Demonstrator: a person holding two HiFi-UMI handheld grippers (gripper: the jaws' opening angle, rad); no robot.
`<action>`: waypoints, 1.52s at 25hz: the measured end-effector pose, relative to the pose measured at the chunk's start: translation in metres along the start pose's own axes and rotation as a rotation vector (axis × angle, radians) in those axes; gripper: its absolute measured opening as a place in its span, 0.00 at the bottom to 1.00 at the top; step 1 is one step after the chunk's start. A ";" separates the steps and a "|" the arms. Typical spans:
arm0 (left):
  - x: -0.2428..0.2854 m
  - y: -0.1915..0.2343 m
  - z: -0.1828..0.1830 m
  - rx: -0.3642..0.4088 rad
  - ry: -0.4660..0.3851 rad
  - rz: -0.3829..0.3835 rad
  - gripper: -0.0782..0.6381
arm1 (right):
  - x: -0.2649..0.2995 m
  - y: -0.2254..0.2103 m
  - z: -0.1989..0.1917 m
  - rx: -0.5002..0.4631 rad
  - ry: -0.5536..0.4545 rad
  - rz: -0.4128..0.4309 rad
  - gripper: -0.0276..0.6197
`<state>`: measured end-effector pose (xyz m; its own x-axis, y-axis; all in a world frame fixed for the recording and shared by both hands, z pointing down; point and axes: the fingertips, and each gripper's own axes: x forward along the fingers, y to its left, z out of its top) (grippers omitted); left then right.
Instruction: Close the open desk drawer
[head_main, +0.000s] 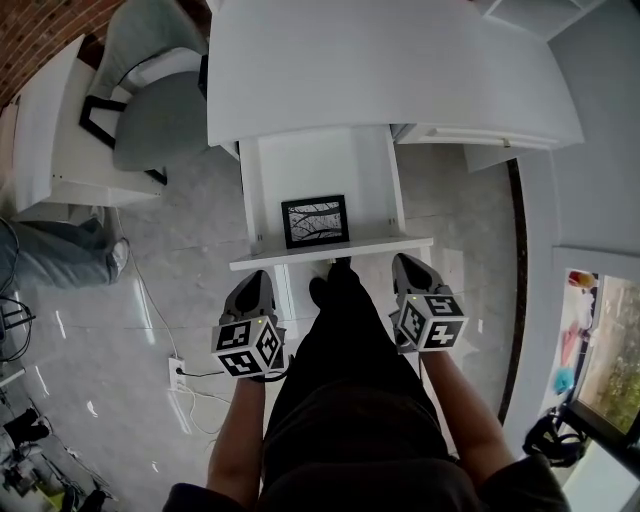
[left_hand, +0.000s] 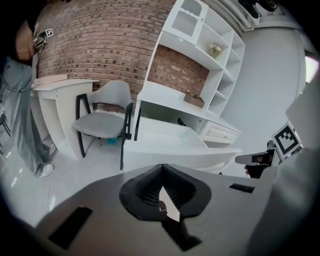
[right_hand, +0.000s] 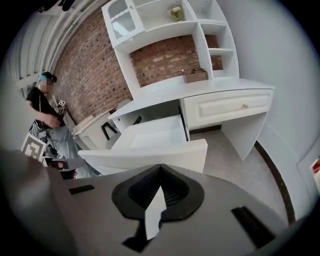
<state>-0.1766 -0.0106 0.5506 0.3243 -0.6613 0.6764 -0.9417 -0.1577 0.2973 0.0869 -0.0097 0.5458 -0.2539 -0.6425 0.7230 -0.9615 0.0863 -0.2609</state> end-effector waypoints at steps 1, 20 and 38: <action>0.002 0.000 0.002 0.000 0.004 -0.003 0.12 | 0.002 -0.001 0.001 0.006 0.005 -0.002 0.05; 0.043 0.007 0.049 -0.005 0.024 0.001 0.12 | 0.045 -0.010 0.048 0.046 0.004 -0.003 0.05; 0.097 0.017 0.108 -0.018 0.022 0.042 0.12 | 0.096 -0.019 0.110 -0.008 0.003 0.023 0.05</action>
<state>-0.1708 -0.1562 0.5486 0.2866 -0.6510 0.7029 -0.9528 -0.1167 0.2804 0.0921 -0.1566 0.5495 -0.2765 -0.6378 0.7188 -0.9561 0.1072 -0.2727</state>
